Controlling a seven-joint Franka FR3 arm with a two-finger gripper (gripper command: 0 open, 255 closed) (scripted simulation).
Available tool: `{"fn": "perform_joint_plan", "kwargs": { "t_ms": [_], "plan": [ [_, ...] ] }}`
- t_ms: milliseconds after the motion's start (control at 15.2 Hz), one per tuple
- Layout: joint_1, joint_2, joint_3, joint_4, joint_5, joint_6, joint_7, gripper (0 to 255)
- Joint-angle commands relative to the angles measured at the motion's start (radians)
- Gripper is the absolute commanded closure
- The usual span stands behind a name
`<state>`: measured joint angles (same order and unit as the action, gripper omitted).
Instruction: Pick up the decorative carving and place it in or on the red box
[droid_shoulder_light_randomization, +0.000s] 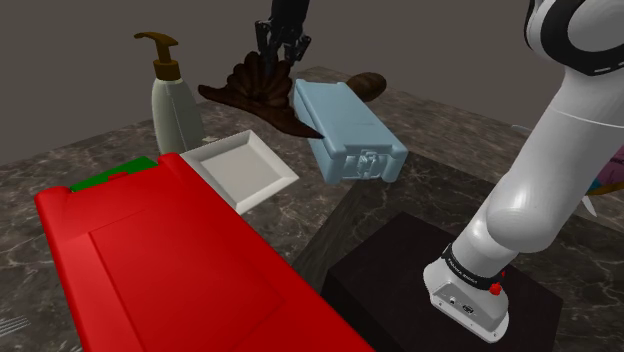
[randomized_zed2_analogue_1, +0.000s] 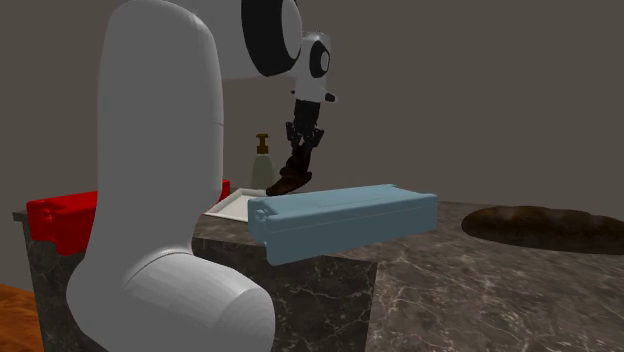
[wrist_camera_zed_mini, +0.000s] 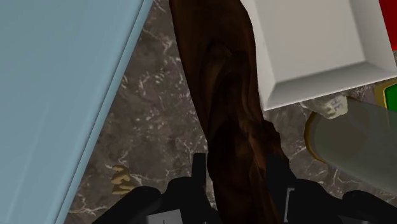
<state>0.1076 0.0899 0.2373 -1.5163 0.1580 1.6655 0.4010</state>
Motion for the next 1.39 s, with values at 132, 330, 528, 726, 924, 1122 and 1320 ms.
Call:
{"fn": "perform_joint_plan", "kwargs": {
  "t_ms": [132,330,528,726,924,1122,1320],
  "plan": [
    [0.001,0.015,0.001,0.076,-0.004,-0.059,0.011,255],
    [0.003,0.031,0.002,0.138,-0.009,-0.104,0.02,255],
    [0.006,0.051,0.003,0.205,-0.013,-0.151,0.03,255],
    [0.01,0.075,0.005,0.28,-0.019,-0.201,0.041,255],
    [0.021,0.064,0.013,0.289,-0.019,-0.218,0.063,255],
    [0.048,-0.001,0.035,0.21,-0.009,-0.194,0.114,255],
    [0.077,-0.055,0.061,0.15,0.0,-0.176,0.169,255]
  ]
}}
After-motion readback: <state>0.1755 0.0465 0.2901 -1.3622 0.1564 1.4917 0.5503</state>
